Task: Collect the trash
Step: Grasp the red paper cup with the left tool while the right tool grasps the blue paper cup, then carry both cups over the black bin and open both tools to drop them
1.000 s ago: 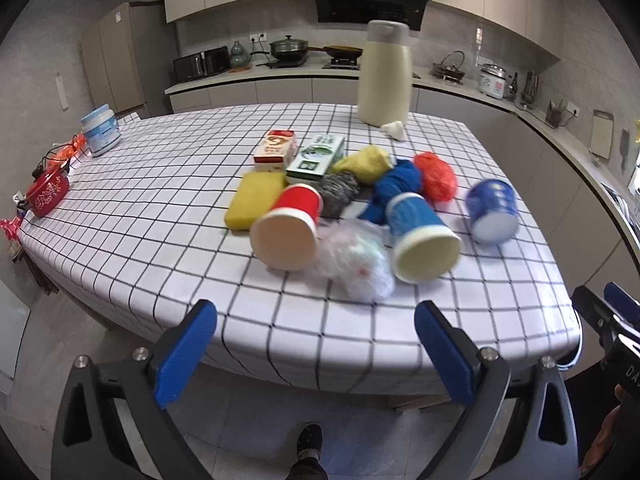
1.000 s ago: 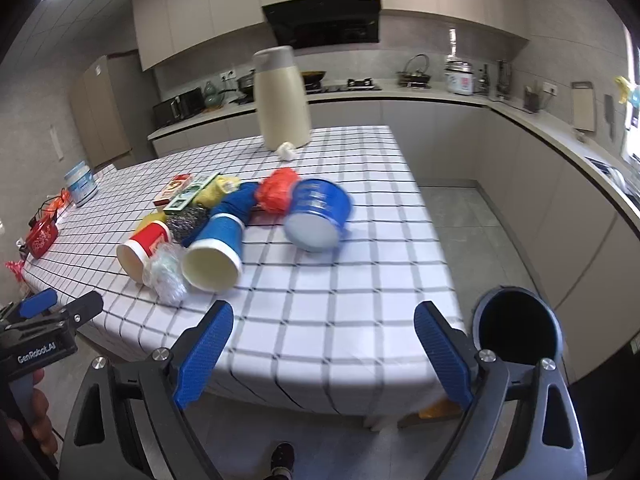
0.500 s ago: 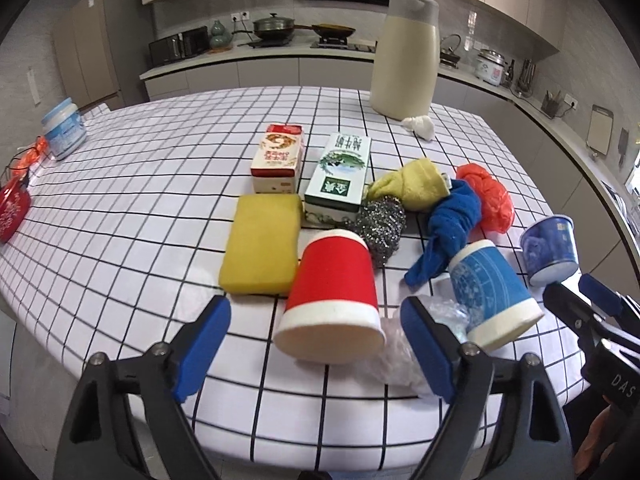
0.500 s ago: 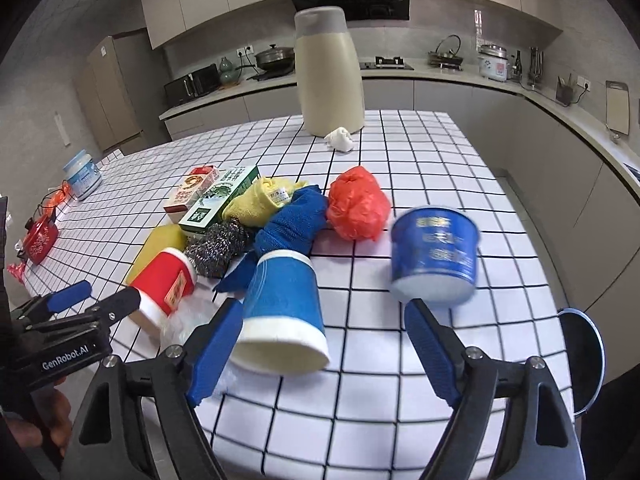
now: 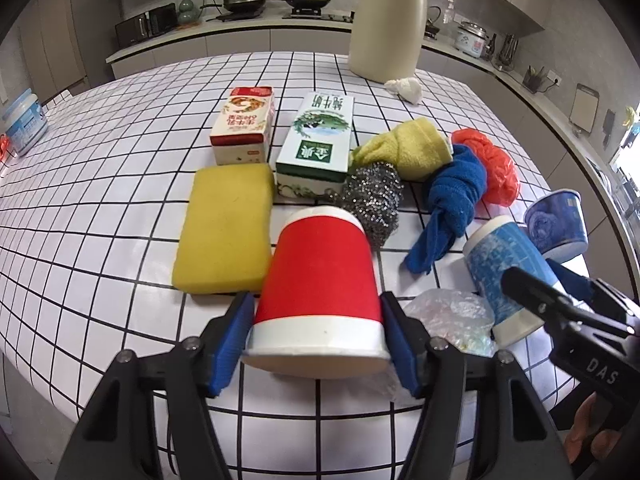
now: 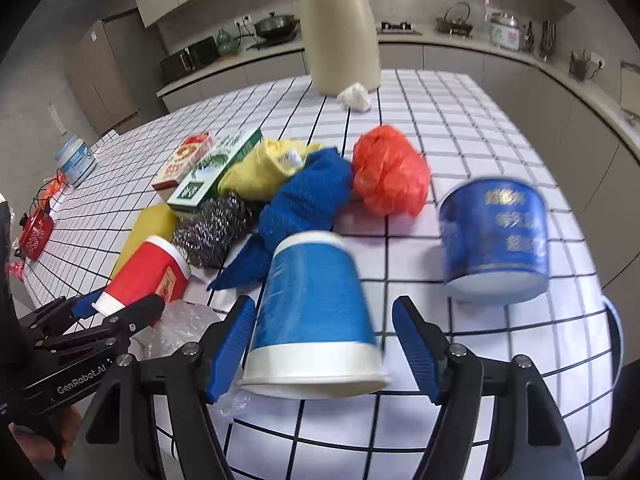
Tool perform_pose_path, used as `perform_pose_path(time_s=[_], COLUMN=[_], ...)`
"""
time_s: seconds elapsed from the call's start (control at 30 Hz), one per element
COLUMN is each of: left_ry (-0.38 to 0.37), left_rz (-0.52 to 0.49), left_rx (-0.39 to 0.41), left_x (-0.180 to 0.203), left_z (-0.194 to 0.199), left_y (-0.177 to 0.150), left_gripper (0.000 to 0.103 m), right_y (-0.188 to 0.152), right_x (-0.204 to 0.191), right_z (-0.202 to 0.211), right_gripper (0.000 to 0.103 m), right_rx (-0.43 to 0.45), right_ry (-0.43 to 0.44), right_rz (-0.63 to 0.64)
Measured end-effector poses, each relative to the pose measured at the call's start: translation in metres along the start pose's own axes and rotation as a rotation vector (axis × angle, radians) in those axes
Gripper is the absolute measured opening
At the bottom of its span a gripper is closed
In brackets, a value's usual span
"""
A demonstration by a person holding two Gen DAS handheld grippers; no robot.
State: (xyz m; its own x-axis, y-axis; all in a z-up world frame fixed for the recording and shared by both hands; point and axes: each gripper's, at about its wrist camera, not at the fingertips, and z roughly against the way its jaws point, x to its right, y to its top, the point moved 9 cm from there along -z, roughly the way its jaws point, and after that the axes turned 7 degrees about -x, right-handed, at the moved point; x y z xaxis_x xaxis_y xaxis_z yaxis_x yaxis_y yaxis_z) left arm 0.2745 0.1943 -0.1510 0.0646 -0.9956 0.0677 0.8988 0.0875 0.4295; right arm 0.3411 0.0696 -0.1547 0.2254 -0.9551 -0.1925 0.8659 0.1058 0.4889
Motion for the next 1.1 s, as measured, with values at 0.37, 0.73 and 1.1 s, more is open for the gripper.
perform_pose_path(time_s=[0.37,0.73,1.1], left_ry=[-0.042,-0.015,-0.059], left_rz=[0.025,0.016,0.028], left_rx=[0.045,0.019,0.106], left_x=[-0.002,0.0,-0.002], left_z=[0.009,0.0,0.023], left_y=[0.005,-0.004,0.012], left_gripper=[0.053,0.063,0.051], right_y=[-0.002,-0.007,-0.002], right_x=[-0.001,-0.002,-0.006], right_z=[0.0,-0.006,0.012], right_gripper=[0.062,0.067,0.061], right_rx=[-0.001,-0.014,0.029], right_ry=[0.074,0.067,0.088], right_rz=[-0.027,-0.014,-0.013])
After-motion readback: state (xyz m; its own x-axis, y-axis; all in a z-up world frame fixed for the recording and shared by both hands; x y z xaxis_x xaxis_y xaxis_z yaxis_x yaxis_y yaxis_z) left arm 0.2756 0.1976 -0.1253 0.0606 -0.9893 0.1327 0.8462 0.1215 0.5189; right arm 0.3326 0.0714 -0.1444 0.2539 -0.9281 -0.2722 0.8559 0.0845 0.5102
